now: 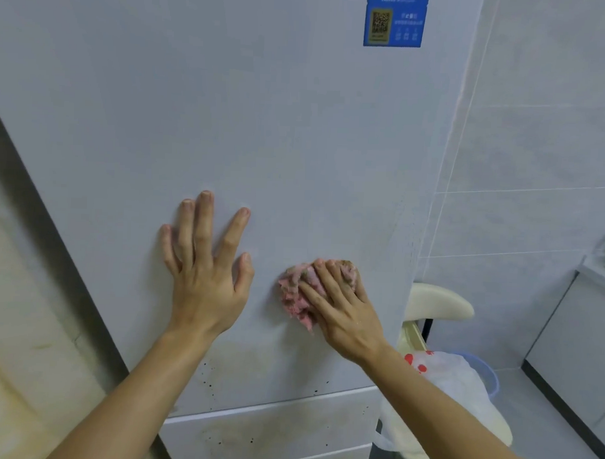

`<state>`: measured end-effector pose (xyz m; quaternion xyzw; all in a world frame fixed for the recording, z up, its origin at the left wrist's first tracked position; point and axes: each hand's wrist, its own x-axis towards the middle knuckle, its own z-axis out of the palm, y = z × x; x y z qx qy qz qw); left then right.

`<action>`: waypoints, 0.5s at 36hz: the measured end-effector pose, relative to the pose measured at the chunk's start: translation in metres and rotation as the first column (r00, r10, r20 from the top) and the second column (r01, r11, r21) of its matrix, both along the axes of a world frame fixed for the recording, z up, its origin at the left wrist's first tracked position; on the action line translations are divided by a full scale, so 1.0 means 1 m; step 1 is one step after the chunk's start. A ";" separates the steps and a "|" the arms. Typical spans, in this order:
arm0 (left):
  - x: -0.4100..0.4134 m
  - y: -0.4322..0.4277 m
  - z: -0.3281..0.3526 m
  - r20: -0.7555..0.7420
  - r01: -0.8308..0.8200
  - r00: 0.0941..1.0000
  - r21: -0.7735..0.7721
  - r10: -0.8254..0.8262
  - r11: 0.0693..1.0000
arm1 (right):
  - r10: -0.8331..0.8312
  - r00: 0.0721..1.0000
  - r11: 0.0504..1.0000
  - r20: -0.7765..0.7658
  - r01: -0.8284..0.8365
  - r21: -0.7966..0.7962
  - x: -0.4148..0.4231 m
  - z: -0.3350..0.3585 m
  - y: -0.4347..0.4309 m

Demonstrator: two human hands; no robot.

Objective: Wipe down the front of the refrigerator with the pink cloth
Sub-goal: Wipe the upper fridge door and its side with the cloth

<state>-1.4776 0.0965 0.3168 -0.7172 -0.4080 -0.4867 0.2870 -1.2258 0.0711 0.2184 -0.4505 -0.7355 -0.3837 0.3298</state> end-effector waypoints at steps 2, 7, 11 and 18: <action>0.000 0.000 0.000 -0.004 -0.003 1.000 -0.004 0.003 1.000 | 0.008 0.995 0.999 -0.104 -0.002 0.052 -0.008 0.035 0.003; -0.002 -0.001 0.000 0.013 0.014 1.000 0.000 -0.014 1.000 | 0.018 0.921 0.978 -0.390 0.064 0.197 -0.059 0.159 0.016; -0.012 0.002 0.001 0.052 0.000 0.999 0.024 -0.001 1.000 | -0.009 0.841 0.951 -0.540 0.173 0.255 -0.091 0.184 0.024; -0.040 0.010 0.005 0.074 -0.024 0.997 0.016 0.023 1.000 | 0.021 0.972 0.988 -0.233 0.016 0.157 -0.106 0.068 0.016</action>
